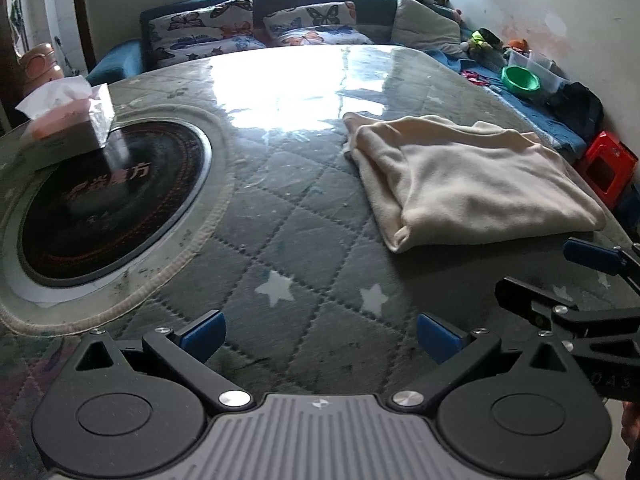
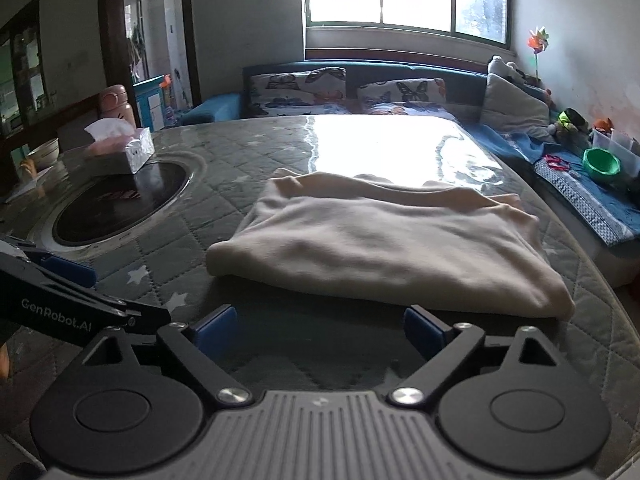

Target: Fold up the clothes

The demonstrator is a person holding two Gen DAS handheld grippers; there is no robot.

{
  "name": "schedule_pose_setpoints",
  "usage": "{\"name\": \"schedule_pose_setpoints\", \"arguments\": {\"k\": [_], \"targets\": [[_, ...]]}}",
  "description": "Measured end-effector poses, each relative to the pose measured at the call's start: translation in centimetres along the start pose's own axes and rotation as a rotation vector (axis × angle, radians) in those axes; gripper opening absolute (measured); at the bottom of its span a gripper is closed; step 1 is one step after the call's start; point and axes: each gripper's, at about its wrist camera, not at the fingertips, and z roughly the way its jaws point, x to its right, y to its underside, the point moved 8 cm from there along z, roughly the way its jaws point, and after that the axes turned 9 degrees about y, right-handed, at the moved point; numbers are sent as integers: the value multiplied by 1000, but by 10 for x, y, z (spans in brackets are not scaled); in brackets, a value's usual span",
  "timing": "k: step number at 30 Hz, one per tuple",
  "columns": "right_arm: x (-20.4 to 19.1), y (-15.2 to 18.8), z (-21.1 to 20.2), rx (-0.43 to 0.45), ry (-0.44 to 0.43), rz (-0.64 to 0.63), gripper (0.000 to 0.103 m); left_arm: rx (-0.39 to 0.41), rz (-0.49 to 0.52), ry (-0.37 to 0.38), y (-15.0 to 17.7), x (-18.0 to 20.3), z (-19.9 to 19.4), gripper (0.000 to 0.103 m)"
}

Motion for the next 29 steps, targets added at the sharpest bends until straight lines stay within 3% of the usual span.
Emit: {"name": "schedule_pose_setpoints", "arguments": {"k": [29], "targets": [[13, 14, -20, 8, 45, 24, 103, -18, 29, -13, 15, 23, 1, 103]]}}
